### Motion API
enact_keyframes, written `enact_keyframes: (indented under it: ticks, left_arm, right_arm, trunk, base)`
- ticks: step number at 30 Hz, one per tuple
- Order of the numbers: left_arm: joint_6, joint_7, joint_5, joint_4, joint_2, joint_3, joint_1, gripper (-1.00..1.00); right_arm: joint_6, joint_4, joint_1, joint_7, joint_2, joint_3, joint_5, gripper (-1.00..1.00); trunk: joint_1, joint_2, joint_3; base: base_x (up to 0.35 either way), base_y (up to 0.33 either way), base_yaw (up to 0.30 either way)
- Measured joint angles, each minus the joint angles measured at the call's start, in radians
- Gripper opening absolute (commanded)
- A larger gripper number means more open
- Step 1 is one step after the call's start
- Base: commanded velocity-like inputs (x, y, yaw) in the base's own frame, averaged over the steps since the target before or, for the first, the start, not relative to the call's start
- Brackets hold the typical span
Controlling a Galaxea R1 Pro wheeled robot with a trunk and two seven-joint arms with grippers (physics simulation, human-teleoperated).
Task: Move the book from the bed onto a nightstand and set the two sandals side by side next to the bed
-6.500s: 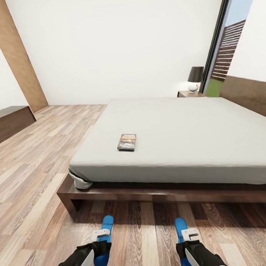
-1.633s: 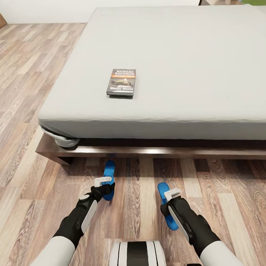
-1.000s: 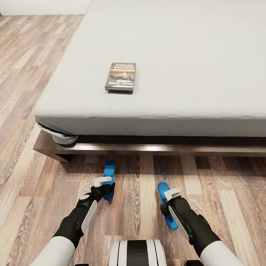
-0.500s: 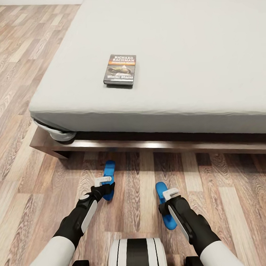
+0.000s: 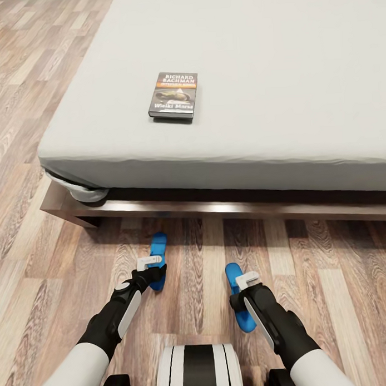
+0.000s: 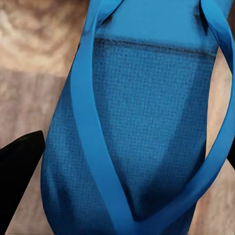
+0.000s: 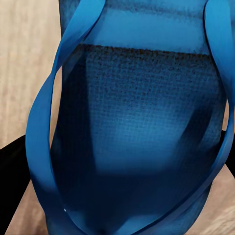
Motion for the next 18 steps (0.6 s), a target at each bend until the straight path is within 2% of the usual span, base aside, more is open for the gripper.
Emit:
enact_keyframes:
  ticks: [4,9,13,18]
  left_arm:
    - [-0.001,-0.001,0.000,0.000,0.000,0.000,0.000,-1.00]
    - [-0.001,-0.001,0.000,0.000,0.000,0.000,0.000,-1.00]
    - [-0.001,-0.001,0.000,0.000,0.000,0.000,0.000,-1.00]
    - [-0.001,-0.001,0.000,0.000,0.000,0.000,0.000,-1.00]
  right_arm:
    - [0.000,0.000,0.000,0.000,0.000,0.000,0.000,-1.00]
    - [0.001,-0.001,0.000,0.000,0.000,0.000,0.001,-1.00]
    - [0.000,-0.001,0.000,0.000,0.000,0.000,0.000,-1.00]
    - [0.001,-0.001,0.000,0.000,0.000,0.000,0.001,-1.00]
  trunk:
    - [0.002,-0.001,-0.015]
    - [0.002,-0.001,-0.016]
    - [0.004,-0.002,-0.031]
    - [0.004,-0.002,-0.031]
  base:
    - [0.000,0.000,0.000]
    - [0.000,0.000,0.000]
    - [0.000,0.000,0.000]
    - [0.000,0.000,0.000]
